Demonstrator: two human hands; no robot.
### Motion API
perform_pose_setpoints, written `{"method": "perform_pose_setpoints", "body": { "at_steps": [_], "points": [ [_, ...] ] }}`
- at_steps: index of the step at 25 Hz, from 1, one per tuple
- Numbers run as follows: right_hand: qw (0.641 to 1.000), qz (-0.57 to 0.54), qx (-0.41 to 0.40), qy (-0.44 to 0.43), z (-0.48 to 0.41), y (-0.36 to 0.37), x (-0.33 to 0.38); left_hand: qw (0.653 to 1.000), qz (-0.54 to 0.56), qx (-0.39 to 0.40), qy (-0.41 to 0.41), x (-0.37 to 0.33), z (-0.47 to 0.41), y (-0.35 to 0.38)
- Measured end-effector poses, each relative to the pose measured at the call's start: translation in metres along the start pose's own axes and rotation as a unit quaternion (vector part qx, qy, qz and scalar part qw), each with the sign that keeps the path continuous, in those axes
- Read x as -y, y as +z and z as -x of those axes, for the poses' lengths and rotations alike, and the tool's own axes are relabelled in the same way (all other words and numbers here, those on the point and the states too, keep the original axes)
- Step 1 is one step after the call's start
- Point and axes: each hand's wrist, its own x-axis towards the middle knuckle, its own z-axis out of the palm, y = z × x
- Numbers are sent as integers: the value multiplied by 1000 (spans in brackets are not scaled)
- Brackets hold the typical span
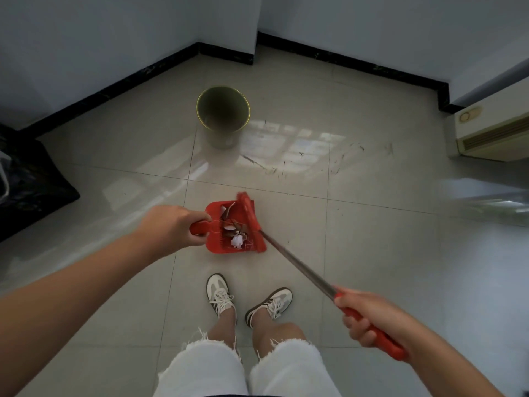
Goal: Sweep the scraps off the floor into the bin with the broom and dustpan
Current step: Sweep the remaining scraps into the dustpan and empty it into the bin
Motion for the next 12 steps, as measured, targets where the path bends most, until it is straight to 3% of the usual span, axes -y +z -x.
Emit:
{"method": "perform_pose_setpoints", "body": {
  "at_steps": [6,10,12],
  "points": [
    [992,53,-85,-73,-2,-13,1,992,69,-25,-103,17,74,-22],
    [991,29,-125,-46,-55,-10,12,983,63,-13,-174,41,108,-39],
    [992,23,-125,-18,-83,6,10,984,54,16,-172,50,115,-42]
  ]
}}
